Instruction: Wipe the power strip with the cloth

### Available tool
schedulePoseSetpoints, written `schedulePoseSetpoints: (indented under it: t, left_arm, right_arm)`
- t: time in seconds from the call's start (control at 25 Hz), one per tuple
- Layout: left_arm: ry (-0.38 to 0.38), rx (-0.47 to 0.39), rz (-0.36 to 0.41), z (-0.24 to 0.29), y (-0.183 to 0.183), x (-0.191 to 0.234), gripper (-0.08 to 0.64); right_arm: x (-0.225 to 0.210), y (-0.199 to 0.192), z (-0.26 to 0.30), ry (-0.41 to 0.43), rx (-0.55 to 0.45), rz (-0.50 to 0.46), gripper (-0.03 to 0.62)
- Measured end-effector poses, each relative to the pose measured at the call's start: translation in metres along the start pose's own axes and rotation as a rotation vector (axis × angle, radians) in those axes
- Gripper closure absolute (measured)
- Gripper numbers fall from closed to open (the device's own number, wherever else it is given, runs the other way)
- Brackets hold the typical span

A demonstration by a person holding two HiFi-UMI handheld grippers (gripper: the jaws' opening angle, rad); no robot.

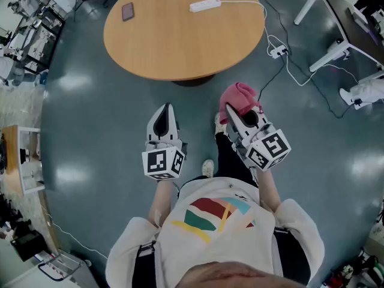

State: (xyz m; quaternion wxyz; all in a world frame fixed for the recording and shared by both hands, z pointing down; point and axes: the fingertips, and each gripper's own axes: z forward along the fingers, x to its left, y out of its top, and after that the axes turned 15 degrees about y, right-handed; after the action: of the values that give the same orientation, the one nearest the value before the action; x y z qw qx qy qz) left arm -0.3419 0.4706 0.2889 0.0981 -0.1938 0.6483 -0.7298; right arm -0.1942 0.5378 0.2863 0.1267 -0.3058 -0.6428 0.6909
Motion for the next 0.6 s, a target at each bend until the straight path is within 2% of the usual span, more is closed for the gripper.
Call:
schedulePoseSetpoints:
  t: [0.16, 0.28, 0.44, 0.52, 0.6]
  left_arm:
    - [0.033, -0.035, -0.034, 0.086, 0.009, -0.018, 0.518]
    - [0.053, -0.055, -0.050, 0.162, 0.025, -0.044, 0.518]
    - [0.061, -0.067, -0.010, 0.244, 0.046, -0.082, 0.518]
    - [0.070, -0.065, 0.005, 0.270, 0.050, -0.089, 0.518]
    - [0.098, -0.072, 0.051, 0.294, 0.053, -0.088, 0.518]
  right_arm:
    - [-0.086, 0.022, 0.026, 0.012, -0.007, -0.009, 0.552]
    - [-0.161, 0.058, 0.040, 0.023, -0.035, -0.004, 0.552]
    - [-0.251, 0.089, 0.060, 0.038, -0.031, 0.011, 0.552]
    - [-0.278, 0.096, 0.073, 0.050, -0.025, 0.020, 0.552]
    - [-0.298, 0.100, 0.087, 0.067, -0.023, 0.024, 0.552]
